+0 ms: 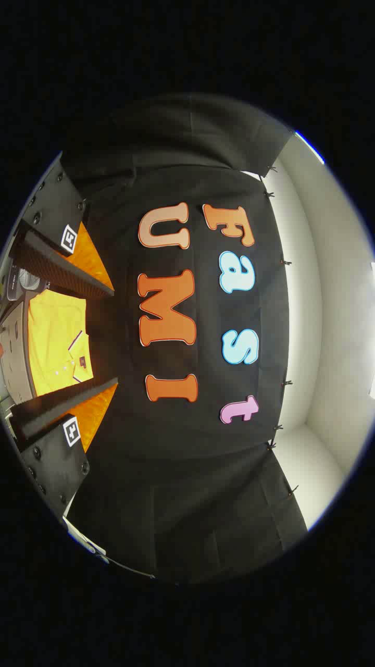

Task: Put the clothes into the washing machine and then close the washing machine lid.

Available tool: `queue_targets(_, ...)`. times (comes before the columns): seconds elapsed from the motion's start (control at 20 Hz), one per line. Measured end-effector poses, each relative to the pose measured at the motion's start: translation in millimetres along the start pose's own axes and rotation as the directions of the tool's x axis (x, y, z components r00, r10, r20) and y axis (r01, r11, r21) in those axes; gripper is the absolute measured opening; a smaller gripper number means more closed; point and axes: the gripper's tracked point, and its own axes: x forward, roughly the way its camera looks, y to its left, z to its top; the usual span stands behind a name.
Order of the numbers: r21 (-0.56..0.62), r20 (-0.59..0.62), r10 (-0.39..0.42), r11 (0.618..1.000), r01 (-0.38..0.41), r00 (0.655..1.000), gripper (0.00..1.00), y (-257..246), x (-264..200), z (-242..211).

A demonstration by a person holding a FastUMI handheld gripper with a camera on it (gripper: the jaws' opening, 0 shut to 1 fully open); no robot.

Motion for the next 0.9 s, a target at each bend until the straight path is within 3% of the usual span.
queue_targets(0.9, -0.021, -0.015, 0.003, 1.0, -0.003, 1.0, 0.97, -0.4, 9.7, 1.7)
